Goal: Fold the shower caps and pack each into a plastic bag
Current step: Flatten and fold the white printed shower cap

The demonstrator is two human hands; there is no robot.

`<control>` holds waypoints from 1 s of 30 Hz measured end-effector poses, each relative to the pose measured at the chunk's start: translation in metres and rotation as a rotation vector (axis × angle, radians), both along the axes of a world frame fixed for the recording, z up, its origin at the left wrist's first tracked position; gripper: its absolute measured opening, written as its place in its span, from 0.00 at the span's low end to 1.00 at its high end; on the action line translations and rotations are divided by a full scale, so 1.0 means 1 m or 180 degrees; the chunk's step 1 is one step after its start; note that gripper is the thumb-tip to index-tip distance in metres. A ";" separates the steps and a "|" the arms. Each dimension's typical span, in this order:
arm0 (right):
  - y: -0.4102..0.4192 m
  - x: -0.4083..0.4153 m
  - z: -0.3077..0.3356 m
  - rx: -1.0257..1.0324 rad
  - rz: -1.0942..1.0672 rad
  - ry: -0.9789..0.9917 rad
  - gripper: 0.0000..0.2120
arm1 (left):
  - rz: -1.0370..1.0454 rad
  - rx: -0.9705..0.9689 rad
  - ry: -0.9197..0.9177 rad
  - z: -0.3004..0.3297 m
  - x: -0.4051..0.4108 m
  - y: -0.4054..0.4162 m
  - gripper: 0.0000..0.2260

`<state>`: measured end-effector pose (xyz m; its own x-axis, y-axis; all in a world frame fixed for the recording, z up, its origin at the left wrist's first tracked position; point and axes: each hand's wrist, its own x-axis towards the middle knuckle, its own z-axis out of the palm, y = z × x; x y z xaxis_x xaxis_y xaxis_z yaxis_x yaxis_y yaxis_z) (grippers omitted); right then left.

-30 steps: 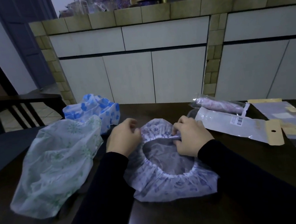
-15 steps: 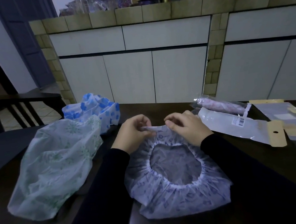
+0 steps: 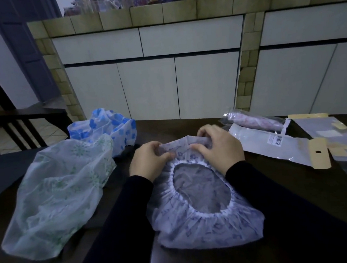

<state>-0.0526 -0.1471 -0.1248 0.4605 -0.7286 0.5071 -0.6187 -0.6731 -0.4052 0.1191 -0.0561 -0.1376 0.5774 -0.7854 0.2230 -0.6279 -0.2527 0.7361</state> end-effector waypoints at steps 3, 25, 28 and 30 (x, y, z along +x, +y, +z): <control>0.003 0.000 0.001 -0.0516 0.0196 0.0113 0.17 | 0.0452 0.0163 -0.0640 0.000 -0.002 0.003 0.24; 0.037 -0.035 0.015 0.0524 0.0825 0.0637 0.23 | -0.0507 -0.0782 -0.0469 0.010 -0.015 0.025 0.11; 0.057 -0.047 0.023 0.0743 0.0811 0.0416 0.23 | -0.0333 -0.0824 -0.0604 0.026 -0.032 0.050 0.11; 0.070 -0.055 0.017 0.0957 0.0901 0.0719 0.23 | -0.0414 -0.0361 -0.0720 0.028 -0.046 0.066 0.15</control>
